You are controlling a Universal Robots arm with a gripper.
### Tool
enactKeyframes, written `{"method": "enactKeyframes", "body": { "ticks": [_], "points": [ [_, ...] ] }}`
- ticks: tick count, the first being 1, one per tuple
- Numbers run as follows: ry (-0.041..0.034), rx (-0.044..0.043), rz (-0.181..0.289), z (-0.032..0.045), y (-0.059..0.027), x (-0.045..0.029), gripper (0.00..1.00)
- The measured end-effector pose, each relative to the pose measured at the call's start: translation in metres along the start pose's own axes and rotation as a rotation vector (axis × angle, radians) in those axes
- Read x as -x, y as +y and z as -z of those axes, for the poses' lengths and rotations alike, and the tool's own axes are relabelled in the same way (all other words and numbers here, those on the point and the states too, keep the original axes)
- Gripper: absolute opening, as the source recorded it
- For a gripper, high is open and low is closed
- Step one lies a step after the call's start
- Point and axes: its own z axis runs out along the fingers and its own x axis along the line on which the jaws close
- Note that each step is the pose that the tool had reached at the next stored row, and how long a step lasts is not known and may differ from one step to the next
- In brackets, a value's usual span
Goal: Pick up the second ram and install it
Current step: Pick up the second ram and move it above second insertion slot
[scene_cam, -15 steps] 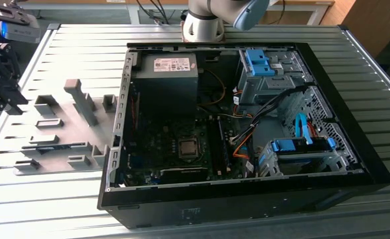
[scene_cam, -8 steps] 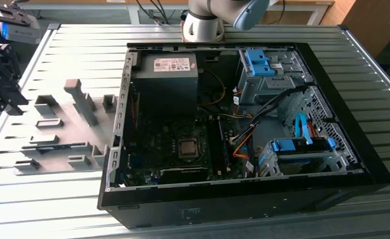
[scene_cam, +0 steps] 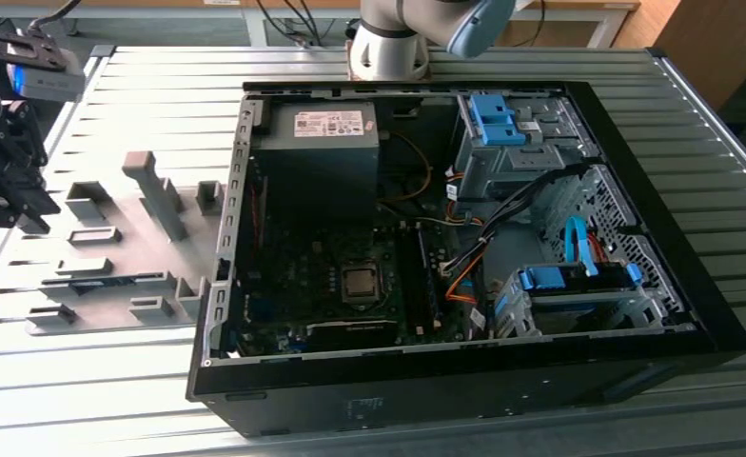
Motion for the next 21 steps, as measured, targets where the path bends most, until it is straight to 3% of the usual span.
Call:
{"method": "enactKeyframes", "body": {
  "ticks": [21],
  "points": [
    [0.0, 0.0002, 0.0, -0.0381, -0.0004, -0.0072, 0.31]
  ]
}}
